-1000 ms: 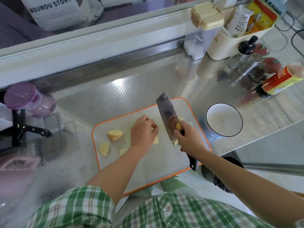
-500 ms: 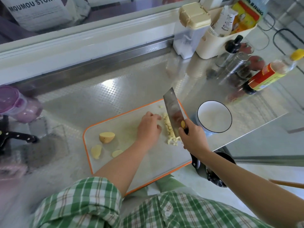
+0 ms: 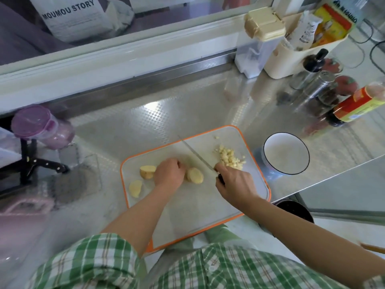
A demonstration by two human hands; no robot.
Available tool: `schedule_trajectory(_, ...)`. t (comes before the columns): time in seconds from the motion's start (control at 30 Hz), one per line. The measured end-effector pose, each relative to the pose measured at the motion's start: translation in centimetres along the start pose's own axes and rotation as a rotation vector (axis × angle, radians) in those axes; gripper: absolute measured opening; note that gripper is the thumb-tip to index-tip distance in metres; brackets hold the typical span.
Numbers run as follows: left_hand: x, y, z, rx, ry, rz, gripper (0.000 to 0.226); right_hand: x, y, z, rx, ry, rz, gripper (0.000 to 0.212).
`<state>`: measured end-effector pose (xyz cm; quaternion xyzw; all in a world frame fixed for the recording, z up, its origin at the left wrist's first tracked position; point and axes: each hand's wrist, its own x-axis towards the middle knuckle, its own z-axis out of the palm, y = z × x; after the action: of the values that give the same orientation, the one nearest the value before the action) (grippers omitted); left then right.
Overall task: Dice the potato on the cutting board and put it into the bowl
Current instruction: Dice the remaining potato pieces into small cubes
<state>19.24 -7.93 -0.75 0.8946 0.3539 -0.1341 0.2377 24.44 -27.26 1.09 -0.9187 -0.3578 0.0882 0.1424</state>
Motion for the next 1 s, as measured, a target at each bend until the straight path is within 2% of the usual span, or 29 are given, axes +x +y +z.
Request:
schedule_trajectory(0.13, -1.1, -1.0, -0.1, -0.037, -0.072, -0.074, 0.024, -0.2, -0.1, 1.4, -0.035, 0.015, -0.007, 0.017)
schedule_trajectory(0.2, -1.5, -0.8, 0.1, -0.091, -0.093, -0.079, 0.029, -0.5, 0.1, 1.9, -0.046, -0.003, -0.025, 0.015)
schedule_trajectory(0.23, -1.6, -0.6, 0.3, -0.159, -0.104, -0.069, 0.037, -0.7, 0.2, 2.1, -0.045, -0.018, -0.03, 0.015)
schedule_trajectory(0.3, -1.9, 0.1, 0.3, -0.5, -0.175, -0.07, 0.05, -0.9, 0.3, 2.2, -0.035, -0.022, -0.028, 0.018)
schedule_trajectory(0.37, -2.4, 1.4, 0.1, -0.771, -0.325, -0.092, 0.048, -1.1, 0.4, 2.2, -0.023, 0.005, -0.041, 0.022)
schedule_trajectory(0.43, -2.7, 2.9, 0.1, -0.869, -0.401, -0.074, 0.045, -1.4, 0.5, 1.8, 0.005, 0.004, -0.056, 0.028)
schedule_trajectory(0.53, -2.9, 4.3, 0.2, -0.887, -0.328, -0.1, 0.027, -1.6, 0.5, 0.6, 0.096, -0.084, -0.035, 0.053)
schedule_trajectory(0.63, -2.6, 4.7, 0.3, -0.824, -0.29, -0.07, 0.025, -0.9, 1.3, 0.2, 0.274, -0.21, 0.06, 0.065)
schedule_trajectory(0.8, -2.5, 5.2, -0.1, -0.9, -0.301, -0.057, 0.024, 0.2, 2.6, -0.3, 0.32, -0.156, 0.199, 0.061)
schedule_trajectory(0.93, -2.4, 5.5, -0.4, -0.846, -0.311, -0.001, 0.034, 1.1, 1.7, -0.5, 0.395, -0.108, 0.05, 0.053)
schedule_trajectory(1.0, -2.3, 5.5, -0.3, -0.826, -0.321, 0.016, 0.038, 1.6, 1.3, -0.3, 0.356, -0.124, 0.047, 0.058)
